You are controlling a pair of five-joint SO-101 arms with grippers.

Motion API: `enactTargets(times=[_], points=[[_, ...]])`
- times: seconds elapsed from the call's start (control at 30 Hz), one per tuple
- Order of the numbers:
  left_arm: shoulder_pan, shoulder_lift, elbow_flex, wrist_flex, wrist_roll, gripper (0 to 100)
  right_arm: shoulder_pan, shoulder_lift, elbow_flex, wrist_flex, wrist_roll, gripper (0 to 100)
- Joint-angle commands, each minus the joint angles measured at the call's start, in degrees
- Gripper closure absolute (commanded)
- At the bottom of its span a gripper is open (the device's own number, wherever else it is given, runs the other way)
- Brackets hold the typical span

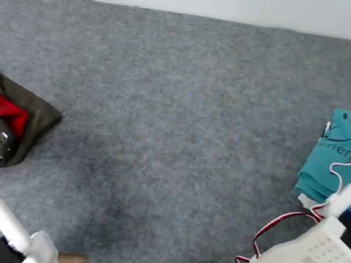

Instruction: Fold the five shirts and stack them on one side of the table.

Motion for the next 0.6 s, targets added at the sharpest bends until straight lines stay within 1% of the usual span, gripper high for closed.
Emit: enactTargets(times=[0.0, 0.1, 0.2, 0.23, 0.3, 0.37, 0.4, 0.47, 0.57], points=[[-0.35, -1.76, -0.31, -0.7, -0.62, 98, 2.07, -0.92, -6.07, 0.22, 0.62, 81.3], [-0.35, -1.76, -0.31, -0.7, -0.62, 98, 2.15, -0.92, -11.43, 4.88, 0.62, 81.4], [-0.26, -1.76, -0.31, -0.7, -0.62, 98, 0.66, -0.92, -17.05, 13.32, 0.62, 81.7], [-0.18, -1.76, -0.31, -0.7, -0.62, 98, -0.04, -0.84, -18.37, 16.22, 0.62, 82.7], [-0.18, -1.76, -0.31, -0.88, -0.62, 98, -1.45, -0.48, -19.69, 20.62, 0.62, 88.8], [-0.18, -1.76, -0.31, -0.88, -0.62, 98, -2.86, -0.13, -19.6, 23.34, 0.62, 97.6], [-0.18, -1.76, -0.31, -0.88, -0.62, 98, -3.74, 0.48, -19.6, 24.57, 0.44, 99.8], [-0.18, -1.76, -0.31, -0.79, -0.62, 98, -5.23, 2.51, -19.34, 26.42, 0.26, 97.4], [-0.18, -1.76, -0.31, -0.79, -0.62, 98, -7.43, 5.58, -17.14, 26.15, 0.18, 99.0]])
